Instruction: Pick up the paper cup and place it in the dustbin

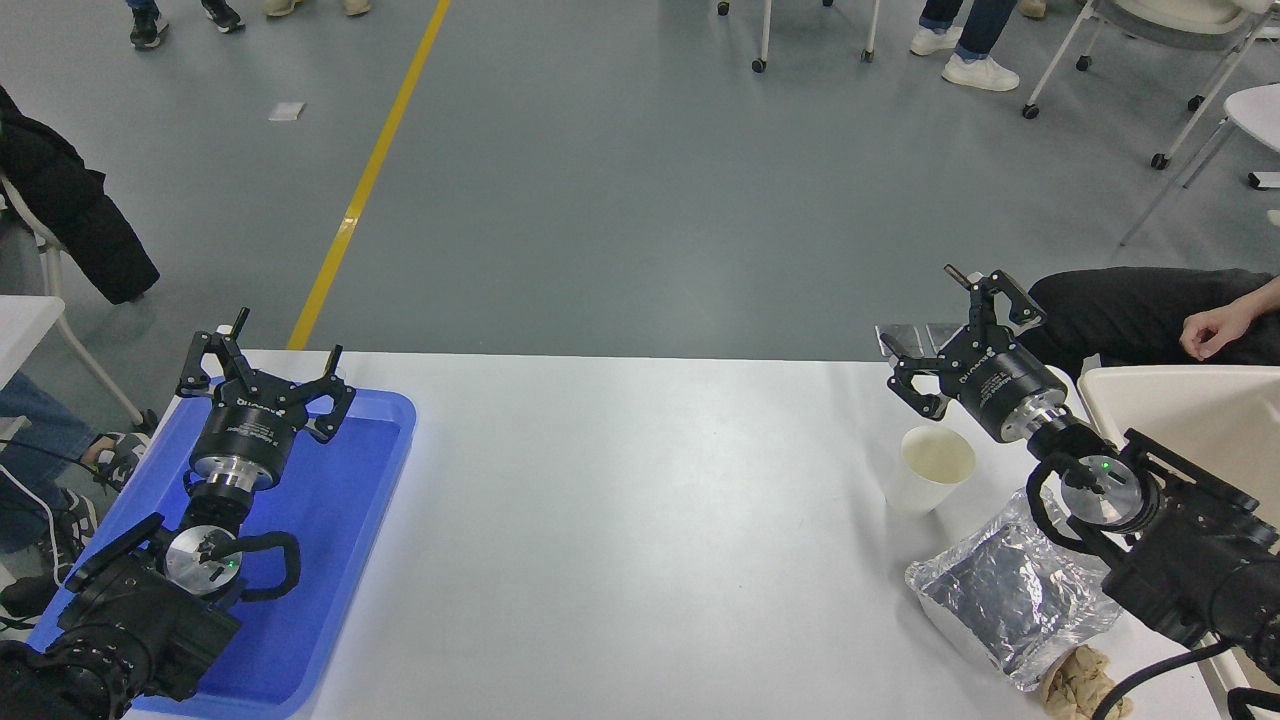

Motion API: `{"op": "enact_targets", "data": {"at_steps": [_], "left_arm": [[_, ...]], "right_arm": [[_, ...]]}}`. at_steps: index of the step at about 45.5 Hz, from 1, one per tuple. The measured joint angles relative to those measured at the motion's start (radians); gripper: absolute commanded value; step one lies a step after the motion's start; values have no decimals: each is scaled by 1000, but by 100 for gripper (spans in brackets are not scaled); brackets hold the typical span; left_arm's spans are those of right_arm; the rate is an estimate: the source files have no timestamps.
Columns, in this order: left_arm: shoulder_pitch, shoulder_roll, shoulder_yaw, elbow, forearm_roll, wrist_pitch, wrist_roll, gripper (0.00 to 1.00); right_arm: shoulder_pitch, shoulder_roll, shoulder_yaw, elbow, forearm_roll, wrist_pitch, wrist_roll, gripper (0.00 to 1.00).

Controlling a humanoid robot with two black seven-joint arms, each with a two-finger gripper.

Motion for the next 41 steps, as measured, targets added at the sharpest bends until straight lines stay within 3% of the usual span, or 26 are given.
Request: {"op": "enact_targets", "data": {"at_steps": [27,41], "left_arm": [[0,0,0,0,0,0,0,100],[0,0,0,0,0,0,0,100]], "right_arm": [[7,2,-7,15,-5,1,-4,100],[29,-32,-10,77,-118,-1,-17,100]]}}
